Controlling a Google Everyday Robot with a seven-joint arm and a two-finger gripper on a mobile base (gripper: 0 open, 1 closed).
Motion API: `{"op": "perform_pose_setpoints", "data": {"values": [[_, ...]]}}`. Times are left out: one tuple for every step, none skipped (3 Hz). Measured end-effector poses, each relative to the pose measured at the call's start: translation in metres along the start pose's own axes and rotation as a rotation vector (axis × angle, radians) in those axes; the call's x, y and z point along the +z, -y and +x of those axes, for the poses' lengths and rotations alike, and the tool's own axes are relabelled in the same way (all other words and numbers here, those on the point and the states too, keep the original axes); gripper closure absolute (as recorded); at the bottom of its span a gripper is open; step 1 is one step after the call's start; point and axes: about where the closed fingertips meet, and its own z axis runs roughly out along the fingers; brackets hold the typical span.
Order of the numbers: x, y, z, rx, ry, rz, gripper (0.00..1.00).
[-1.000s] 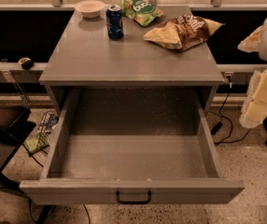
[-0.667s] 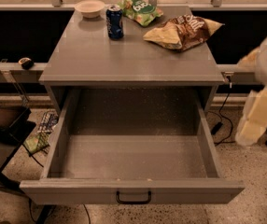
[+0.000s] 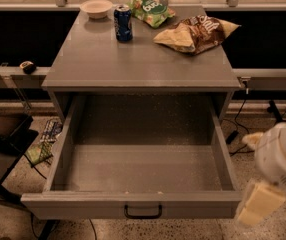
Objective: Close top drawer
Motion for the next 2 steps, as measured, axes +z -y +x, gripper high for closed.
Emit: {"op": "perform_pose_setpoints", "data": {"values": [[0.047, -0.053, 0.029, 0.02, -0.061, -0.07, 0.31], [0.084, -0.107, 0.056, 0.062, -0.098, -0.122, 0.54]]}}
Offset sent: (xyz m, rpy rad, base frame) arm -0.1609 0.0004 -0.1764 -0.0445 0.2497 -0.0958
